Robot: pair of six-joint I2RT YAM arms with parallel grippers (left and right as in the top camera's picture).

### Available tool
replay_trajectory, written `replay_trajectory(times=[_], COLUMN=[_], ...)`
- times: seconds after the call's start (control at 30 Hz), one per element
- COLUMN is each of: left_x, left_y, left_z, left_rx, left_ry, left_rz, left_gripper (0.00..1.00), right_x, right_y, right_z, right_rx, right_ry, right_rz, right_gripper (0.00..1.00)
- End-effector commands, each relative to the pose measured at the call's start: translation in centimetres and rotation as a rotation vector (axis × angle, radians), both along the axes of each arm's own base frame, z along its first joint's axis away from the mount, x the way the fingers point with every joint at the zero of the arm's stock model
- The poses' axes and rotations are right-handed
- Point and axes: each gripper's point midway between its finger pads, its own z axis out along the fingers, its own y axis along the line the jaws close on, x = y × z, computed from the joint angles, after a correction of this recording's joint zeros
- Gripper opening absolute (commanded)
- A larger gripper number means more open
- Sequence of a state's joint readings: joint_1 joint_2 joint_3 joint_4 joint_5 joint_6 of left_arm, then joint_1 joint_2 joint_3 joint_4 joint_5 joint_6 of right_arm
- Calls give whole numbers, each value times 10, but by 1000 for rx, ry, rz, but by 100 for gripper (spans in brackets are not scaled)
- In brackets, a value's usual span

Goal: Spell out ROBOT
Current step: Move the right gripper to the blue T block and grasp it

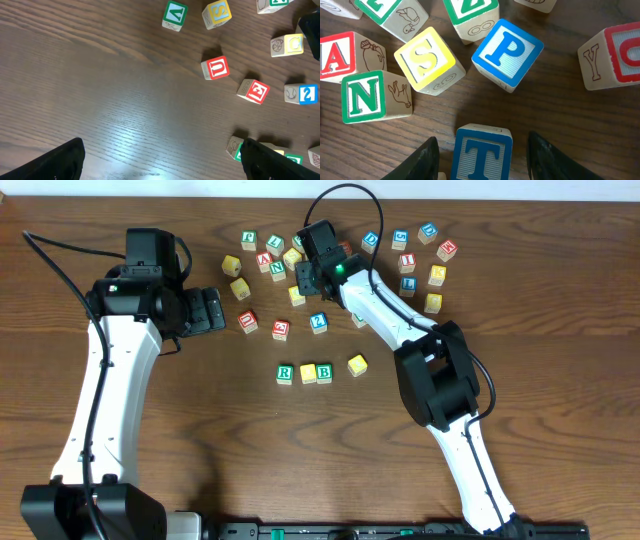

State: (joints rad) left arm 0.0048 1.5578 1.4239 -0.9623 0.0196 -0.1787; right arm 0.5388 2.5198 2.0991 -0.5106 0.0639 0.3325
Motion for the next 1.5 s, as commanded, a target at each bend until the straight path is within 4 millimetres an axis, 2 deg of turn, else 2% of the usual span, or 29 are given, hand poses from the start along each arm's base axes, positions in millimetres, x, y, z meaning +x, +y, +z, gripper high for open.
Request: replay_trajectory(times=[0.0,0.57,0.83,0.97,1.33,1.47], left_x=[3,3,3,3,3,3], left_y=[2,2,2,2,2,2], left_z=[8,8,8,8,8,8], left_rx=[14,14,14,14,14,14], left_ry=[-21,-21,-21,-21,-21,-21], left_rz=[-7,-7,-7,-7,-8,-7], left_gripper=[98,98,98,98,97,97], right_x=[4,5,6,7,10,10], right_y=[-6,-11,-11,-10,-9,-9], right_z=[-8,-9,-10,-17,-15,9], right_rx=[-4,-8,-3,6,10,24], right_ry=[7,11,6,9,-3,-25], right_rz=[-31,-58,-70,-82,-84,-83], right_gripper=[52,52,49,47,31,22])
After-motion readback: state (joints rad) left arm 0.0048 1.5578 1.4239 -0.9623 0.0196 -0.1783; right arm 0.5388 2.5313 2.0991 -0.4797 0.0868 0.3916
